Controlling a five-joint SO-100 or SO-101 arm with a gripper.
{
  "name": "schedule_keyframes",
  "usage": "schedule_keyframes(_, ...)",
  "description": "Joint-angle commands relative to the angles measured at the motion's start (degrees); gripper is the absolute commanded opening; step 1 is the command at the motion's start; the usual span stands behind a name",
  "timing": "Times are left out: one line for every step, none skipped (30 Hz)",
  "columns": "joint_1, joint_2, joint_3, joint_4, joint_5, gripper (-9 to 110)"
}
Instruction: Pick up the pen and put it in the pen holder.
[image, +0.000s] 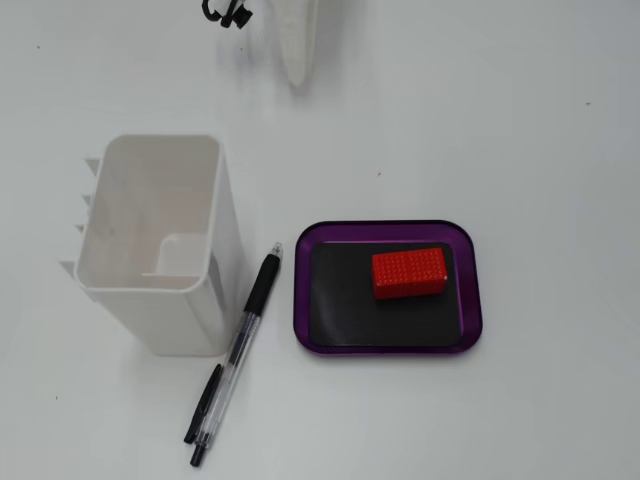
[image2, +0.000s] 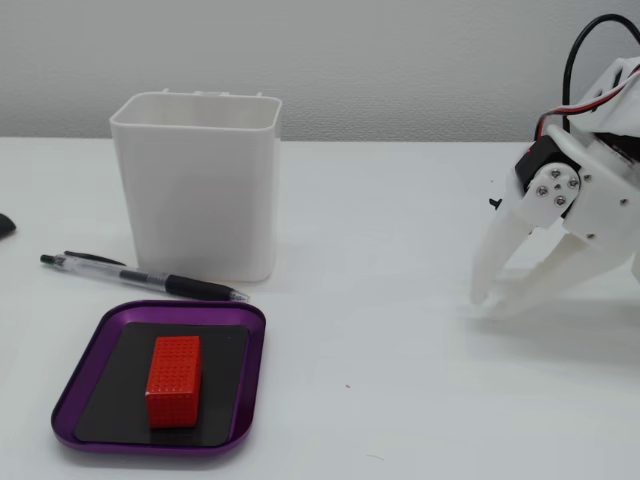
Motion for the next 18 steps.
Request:
schedule_keyframes(0.18,3.6,0.7,1.23,-0.26,0)
schedule_keyframes(0.18,3.69,0.97,1.49,-0.35,0)
schedule_keyframes(0.18,3.69,1.05,1.49,-0.35,0)
schedule_keyframes(0.09,3.78,1.05,1.58,-0.35,0)
schedule_keyframes(0.09,3.78,1.05,1.58,-0.35,0)
schedule_keyframes(0.09,3.78,1.05,1.58,-0.35,0)
schedule_keyframes(0.09,3.78,1.05,1.58,-0.26,0)
schedule_keyframes(0.09,3.78,1.05,1.58,-0.09,0)
schedule_keyframes(0.09,3.78,1.05,1.58,-0.09,0)
schedule_keyframes(0.09,3.78,1.05,1.58,-0.09,0)
schedule_keyframes(0.09,3.78,1.05,1.58,-0.26,0)
schedule_keyframes(0.09,3.78,1.05,1.58,-0.26,0)
schedule_keyframes(0.09,3.78,1.05,1.58,-0.26,0)
schedule_keyframes(0.09,3.78,1.05,1.58,-0.26,0)
schedule_keyframes(0.09,3.78,1.05,1.58,-0.26,0)
schedule_keyframes(0.09,3.78,1.05,1.58,-0.26,0)
schedule_keyframes(0.09,3.78,1.05,1.58,-0.26,0)
schedule_keyframes(0.09,3.78,1.05,1.58,-0.26,0)
